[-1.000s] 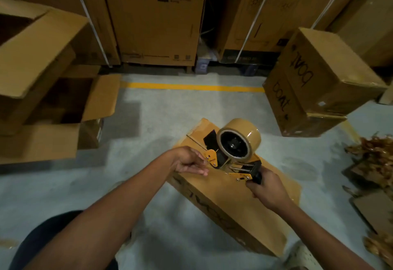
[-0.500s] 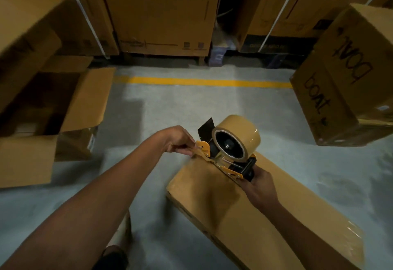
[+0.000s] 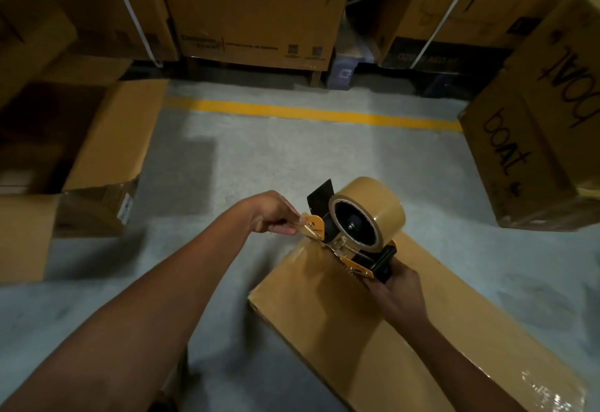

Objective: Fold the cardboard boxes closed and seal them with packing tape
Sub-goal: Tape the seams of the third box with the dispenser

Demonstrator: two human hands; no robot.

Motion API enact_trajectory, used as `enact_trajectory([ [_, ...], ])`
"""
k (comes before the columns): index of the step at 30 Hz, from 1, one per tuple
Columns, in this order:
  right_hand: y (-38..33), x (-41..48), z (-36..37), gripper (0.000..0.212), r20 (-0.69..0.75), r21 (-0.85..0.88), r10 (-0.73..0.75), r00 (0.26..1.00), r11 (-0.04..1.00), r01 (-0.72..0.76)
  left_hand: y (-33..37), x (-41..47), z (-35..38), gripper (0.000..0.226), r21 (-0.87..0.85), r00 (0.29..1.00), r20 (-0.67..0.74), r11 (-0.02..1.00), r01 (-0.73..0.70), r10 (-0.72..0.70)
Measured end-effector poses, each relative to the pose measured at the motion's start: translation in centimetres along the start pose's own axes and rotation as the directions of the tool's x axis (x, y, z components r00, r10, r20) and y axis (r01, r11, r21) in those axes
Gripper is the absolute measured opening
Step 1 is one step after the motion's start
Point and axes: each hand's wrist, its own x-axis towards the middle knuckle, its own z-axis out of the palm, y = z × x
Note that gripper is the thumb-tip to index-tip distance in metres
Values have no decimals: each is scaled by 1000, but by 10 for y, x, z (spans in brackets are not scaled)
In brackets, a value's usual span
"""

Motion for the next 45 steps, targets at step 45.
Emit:
enact_trajectory([
  [45, -20, 9, -14, 23, 195, -454, -138, 971, 865, 214, -88, -18, 38, 53, 637, 934, 19, 715, -286, 357],
])
